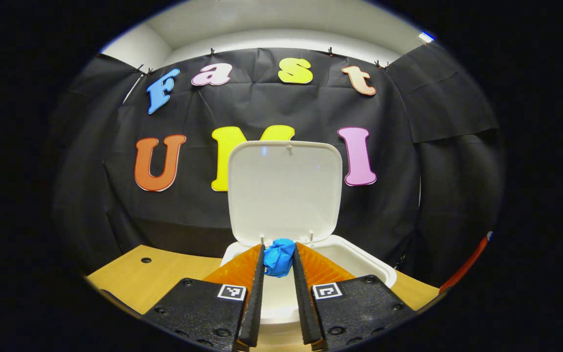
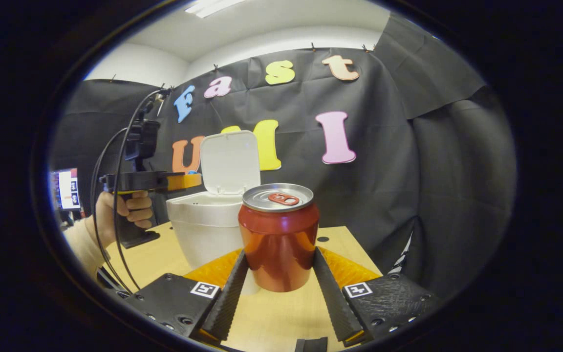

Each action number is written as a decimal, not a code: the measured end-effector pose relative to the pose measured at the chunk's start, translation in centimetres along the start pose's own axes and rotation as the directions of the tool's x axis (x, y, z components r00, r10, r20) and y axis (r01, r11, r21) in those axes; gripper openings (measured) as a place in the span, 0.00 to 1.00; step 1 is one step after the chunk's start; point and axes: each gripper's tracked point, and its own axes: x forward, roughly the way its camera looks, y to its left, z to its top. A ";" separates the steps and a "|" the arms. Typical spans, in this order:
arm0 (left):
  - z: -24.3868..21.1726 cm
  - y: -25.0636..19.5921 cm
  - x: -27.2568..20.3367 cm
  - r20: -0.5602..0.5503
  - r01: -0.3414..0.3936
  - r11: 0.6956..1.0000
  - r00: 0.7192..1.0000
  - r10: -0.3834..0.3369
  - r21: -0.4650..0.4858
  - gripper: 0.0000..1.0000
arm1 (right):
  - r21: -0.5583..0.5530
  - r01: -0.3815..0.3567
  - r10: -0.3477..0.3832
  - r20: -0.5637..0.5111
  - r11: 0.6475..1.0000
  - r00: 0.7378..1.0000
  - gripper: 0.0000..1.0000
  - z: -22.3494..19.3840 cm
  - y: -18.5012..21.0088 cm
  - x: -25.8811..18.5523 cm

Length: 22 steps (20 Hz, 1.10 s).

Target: Press the lid of the desktop garbage bin to open it, pick up the crumpled paper on the desktop and throw it into the bin, then pick up the pop can on the desktop and drop it into the bin, and finally close the garbage bin lid.

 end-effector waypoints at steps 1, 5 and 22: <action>-0.4 0.2 0.6 -0.010 -0.003 1.000 1.000 0.003 -0.009 0.35 | 0.002 0.006 -0.006 -0.003 1.000 1.000 0.77 -0.2 -0.5 0.1; -2.2 0.3 1.5 -0.049 -0.007 0.998 0.999 0.005 -0.057 0.36 | 0.024 0.010 -0.010 -0.020 1.000 1.000 0.78 -1.1 -1.3 0.3; -2.4 1.0 -4.6 -0.055 -0.088 0.996 0.995 0.087 -0.004 0.97 | 0.013 -0.011 0.012 -0.051 1.000 0.999 0.77 -2.4 0.4 1.0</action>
